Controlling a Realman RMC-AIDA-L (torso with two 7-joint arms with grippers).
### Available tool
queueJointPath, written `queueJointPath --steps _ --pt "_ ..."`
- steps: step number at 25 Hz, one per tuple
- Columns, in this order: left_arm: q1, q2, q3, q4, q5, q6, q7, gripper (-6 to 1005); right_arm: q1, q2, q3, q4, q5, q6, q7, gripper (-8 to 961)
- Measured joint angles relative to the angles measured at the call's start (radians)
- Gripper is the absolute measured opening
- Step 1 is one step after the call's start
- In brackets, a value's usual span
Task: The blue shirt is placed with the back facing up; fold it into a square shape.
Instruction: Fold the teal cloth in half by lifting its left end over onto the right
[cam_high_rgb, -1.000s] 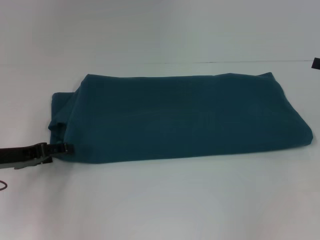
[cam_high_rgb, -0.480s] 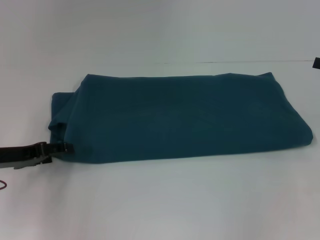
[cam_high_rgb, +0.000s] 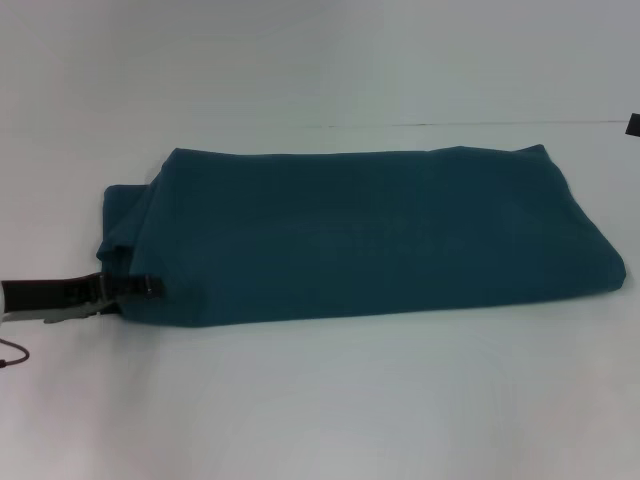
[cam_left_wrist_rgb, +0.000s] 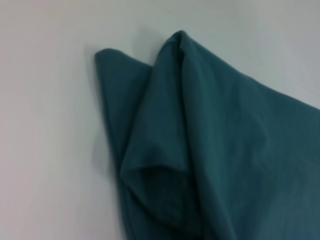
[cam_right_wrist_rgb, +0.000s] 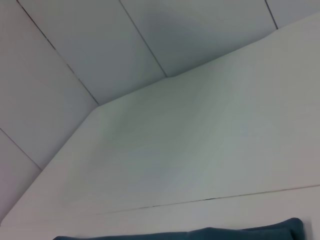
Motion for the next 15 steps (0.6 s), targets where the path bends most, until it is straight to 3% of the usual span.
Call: queueJointPath --steps 15 --pt "-0.004 -0.002 -0.001 0.008 -0.008 0.0 0.016 827 -0.006 0.0 0.0 0.0 -0.002 -0.004 0.0 841"
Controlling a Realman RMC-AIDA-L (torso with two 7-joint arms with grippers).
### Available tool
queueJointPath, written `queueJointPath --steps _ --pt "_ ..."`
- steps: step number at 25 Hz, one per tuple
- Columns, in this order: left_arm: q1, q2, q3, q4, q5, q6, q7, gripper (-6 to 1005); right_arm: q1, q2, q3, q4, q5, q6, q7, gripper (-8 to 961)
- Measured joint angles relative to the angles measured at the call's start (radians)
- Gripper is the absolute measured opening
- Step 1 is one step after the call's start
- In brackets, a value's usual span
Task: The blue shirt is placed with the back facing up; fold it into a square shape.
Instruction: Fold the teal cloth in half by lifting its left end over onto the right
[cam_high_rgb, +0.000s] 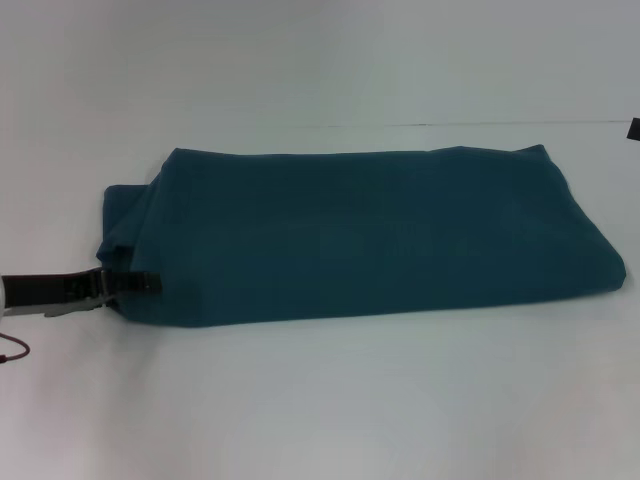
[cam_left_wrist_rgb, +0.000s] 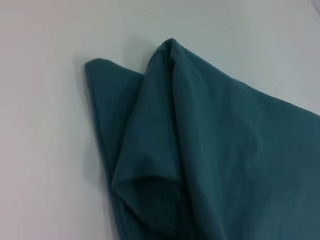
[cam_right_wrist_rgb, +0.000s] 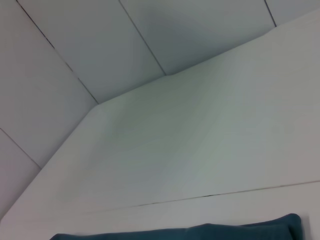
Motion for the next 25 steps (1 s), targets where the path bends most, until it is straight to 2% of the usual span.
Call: queueJointPath --steps 7,13,18,25 --pt "0.002 -0.001 0.001 0.002 0.005 -0.006 0.007 666 -0.002 0.0 0.0 0.002 0.0 -0.002 0.0 840" --pt "0.004 -0.001 0.001 0.002 0.006 -0.008 0.004 444 -0.002 0.0 -0.001 0.003 0.0 -0.002 0.0 839" --pt "0.011 0.001 0.0 0.001 0.008 -0.011 0.003 178 -0.002 0.0 -0.001 0.008 -0.001 -0.002 -0.001 839" --pt "0.042 0.002 -0.016 0.04 0.01 -0.016 0.001 39 -0.002 0.011 0.0 0.011 0.001 0.003 -0.002 838"
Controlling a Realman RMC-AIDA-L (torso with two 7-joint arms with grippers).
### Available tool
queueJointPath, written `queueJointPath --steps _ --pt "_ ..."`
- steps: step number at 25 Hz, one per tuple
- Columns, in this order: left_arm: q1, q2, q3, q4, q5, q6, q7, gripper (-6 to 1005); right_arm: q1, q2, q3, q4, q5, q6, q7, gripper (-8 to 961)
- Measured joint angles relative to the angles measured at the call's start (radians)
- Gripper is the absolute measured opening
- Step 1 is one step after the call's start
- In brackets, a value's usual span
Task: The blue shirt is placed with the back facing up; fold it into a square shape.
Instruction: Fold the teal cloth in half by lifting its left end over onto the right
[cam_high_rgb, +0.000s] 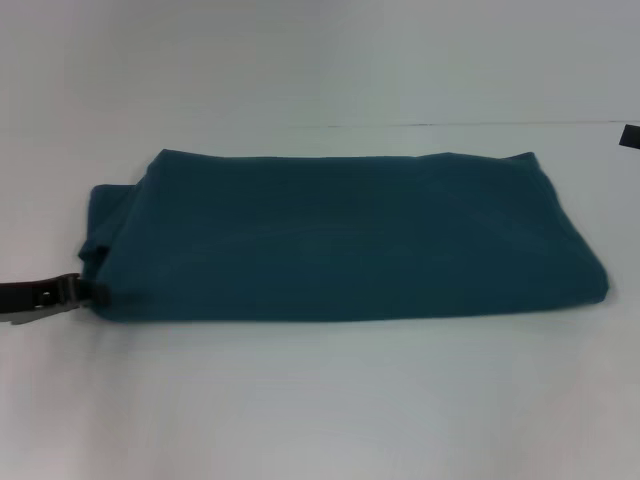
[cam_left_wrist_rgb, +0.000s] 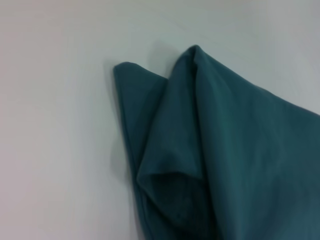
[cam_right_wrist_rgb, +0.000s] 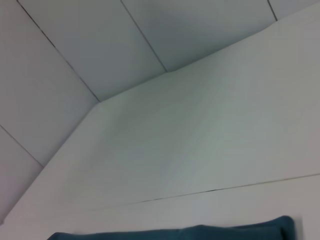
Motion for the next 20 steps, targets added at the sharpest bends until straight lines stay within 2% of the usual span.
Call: queueJointPath --steps 11,20 --pt "0.079 0.002 -0.098 0.093 -0.001 0.009 0.006 39 0.022 0.033 -0.003 0.001 0.003 0.008 -0.005 838" --pt "0.109 0.023 -0.202 0.141 0.058 0.007 0.007 39 0.043 0.062 -0.01 0.01 0.004 0.012 -0.019 837"
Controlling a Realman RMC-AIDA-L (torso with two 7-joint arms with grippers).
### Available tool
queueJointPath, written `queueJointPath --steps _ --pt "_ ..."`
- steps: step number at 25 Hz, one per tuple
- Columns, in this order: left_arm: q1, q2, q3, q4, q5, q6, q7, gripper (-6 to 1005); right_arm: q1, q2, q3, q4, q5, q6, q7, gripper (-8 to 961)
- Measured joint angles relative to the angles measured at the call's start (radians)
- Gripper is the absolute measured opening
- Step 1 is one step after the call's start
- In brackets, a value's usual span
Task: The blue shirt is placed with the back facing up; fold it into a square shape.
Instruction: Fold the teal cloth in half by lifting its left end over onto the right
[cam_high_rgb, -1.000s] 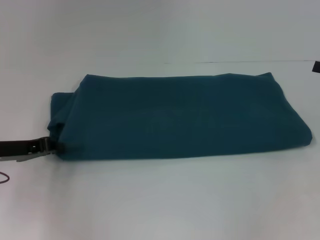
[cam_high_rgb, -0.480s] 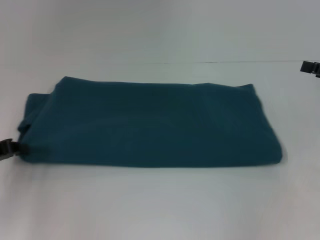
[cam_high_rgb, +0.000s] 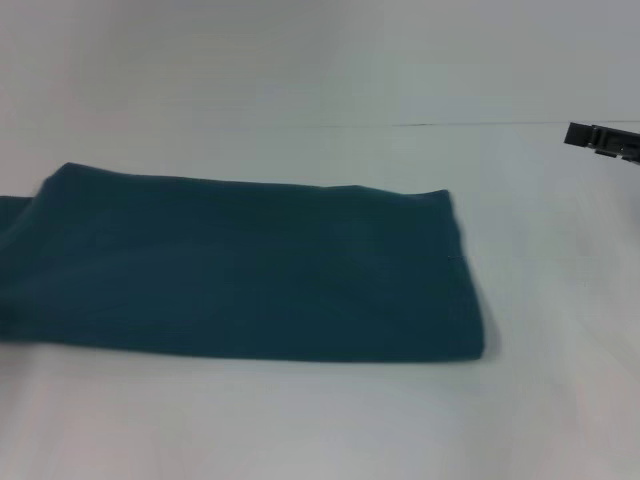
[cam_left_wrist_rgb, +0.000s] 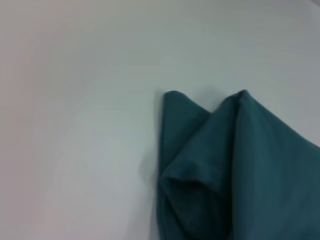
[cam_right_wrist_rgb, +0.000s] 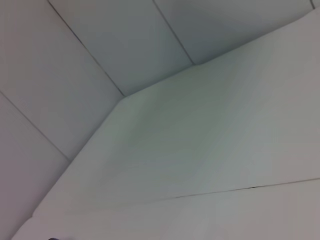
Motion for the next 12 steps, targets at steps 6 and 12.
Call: queueJointPath --steps 6,12 --pt "0.003 0.018 -0.09 0.024 0.062 -0.006 0.002 39 0.011 0.006 -0.001 0.02 0.0 0.008 -0.004 837" --pt "0.01 0.023 -0.118 0.029 0.064 0.002 0.008 40 0.015 0.008 -0.005 0.027 -0.003 0.007 -0.005 837"
